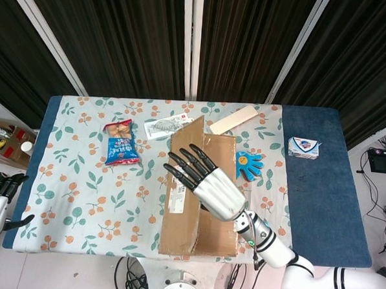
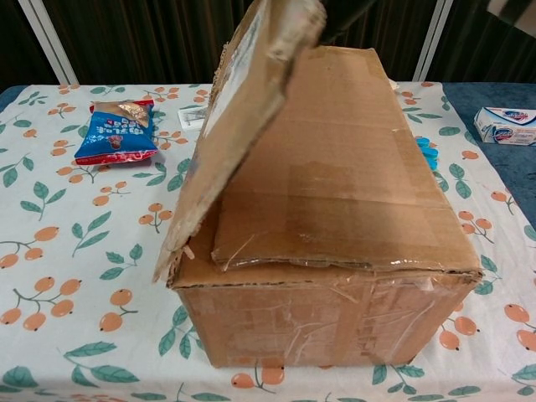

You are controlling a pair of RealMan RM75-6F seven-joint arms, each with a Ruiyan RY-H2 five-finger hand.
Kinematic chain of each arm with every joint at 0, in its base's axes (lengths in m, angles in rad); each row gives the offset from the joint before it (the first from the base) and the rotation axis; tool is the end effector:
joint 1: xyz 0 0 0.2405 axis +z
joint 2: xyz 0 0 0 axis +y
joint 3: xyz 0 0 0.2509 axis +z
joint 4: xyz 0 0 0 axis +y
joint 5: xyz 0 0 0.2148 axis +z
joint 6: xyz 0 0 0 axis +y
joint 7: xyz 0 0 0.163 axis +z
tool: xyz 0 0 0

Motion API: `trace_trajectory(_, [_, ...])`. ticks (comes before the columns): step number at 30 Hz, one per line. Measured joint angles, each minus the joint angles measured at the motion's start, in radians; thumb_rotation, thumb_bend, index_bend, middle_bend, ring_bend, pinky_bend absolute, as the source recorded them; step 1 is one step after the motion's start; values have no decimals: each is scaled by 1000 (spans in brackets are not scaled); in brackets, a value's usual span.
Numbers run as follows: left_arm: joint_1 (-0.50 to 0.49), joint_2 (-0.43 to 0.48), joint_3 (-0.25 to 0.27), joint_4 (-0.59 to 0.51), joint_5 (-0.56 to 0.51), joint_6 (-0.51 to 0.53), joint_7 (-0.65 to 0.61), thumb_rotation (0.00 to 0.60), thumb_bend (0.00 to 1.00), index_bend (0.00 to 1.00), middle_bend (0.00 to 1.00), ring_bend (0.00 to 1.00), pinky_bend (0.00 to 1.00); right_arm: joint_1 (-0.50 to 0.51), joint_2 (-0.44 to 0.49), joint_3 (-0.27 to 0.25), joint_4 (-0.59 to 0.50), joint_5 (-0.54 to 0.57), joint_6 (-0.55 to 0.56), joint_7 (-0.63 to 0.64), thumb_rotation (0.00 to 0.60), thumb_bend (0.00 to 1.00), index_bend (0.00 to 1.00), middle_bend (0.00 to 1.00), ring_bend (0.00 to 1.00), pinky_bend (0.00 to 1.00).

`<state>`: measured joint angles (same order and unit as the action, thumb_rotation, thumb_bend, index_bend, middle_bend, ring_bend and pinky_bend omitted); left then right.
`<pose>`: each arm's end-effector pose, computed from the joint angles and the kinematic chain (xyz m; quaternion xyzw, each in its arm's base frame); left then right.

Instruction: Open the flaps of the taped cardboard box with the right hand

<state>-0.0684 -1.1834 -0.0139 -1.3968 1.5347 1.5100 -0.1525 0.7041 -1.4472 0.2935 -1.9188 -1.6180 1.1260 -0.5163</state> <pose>-0.3439 0.1896 0.1503 -0.5987 -0.3889 -0.3877 0.5831 0.0096 -0.2772 0.0486 0.7401 -0.1400 0.5754 0.3187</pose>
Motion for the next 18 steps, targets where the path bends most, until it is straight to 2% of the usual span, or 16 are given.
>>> trace_trajectory(12, [2, 17, 3, -14, -17, -20, 3, 600, 0, 155, 155, 164, 269, 123, -244, 85, 47, 126, 26, -221, 600, 113, 0, 0, 0, 0])
trace_trajectory(18, [5, 27, 3, -21, -29, -31, 4, 600, 0, 155, 154, 164, 269, 144, -258, 78, 54, 126, 45, -215, 600, 111, 0, 0, 0, 0])
